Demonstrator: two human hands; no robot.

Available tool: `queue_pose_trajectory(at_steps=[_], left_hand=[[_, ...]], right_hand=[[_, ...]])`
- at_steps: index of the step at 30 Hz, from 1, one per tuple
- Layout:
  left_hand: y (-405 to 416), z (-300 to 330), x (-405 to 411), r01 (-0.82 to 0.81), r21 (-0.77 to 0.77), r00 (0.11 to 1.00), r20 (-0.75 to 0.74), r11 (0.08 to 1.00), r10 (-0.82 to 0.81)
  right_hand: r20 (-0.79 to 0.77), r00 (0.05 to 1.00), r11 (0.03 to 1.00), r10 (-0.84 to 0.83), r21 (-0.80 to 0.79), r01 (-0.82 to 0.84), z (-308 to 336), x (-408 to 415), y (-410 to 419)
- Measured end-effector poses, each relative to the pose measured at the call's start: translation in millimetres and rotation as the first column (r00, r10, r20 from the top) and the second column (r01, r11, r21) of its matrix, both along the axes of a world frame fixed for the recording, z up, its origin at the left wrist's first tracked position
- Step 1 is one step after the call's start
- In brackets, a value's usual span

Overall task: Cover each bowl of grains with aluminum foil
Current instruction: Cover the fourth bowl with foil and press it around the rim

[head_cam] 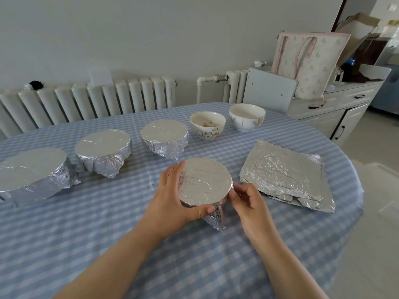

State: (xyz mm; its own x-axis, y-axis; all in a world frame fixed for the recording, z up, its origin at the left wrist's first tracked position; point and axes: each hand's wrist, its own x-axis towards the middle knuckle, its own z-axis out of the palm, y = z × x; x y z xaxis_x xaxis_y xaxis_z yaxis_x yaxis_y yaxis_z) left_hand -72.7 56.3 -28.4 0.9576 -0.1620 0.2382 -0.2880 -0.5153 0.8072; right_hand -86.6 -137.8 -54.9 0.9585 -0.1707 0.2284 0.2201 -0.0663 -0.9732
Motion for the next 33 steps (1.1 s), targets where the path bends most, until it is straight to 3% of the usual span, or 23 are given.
queue_pose_trajectory(at_steps=[9, 15, 26, 30, 33], left_hand=[[-1.5, 2.0, -1.4, -0.003, 0.015, 1.0, -0.003, 1.0, 0.003], [-1.6, 3.1, -1.2, 0.005, 0.029, 1.0, 0.001, 1.0, -0.005], [-2.5, 2.1, -2.1, 0.007, 0.009, 1.0, -0.005, 1.0, -0.007], [-3.0, 2.2, -1.6, 0.01, 0.005, 1.0, -0.001, 1.0, -0.01], [-2.8, 3.1, -1.8, 0.015, -0.003, 1.0, 0.007, 1.0, -0.015]], right_hand=[[-0.17, 0.964, 0.962, -0.202, 0.149, 0.228, 0.7, 4.2, 14.6], [-0.33, 0.93, 0.899, -0.164, 0.338, 0.278, 11.5, 8.4, 21.5], [-0.367, 0.907, 0.815, -0.208, 0.447, 0.368, 21.7, 11.4, 33.9], [-0.325, 0.905, 0.821, -0.272, 0.412, 0.395, 18.4, 12.3, 36.3], [-0.246, 0.888, 0.87, -0.388, 0.218, 0.441, 14.5, 10.3, 34.0]])
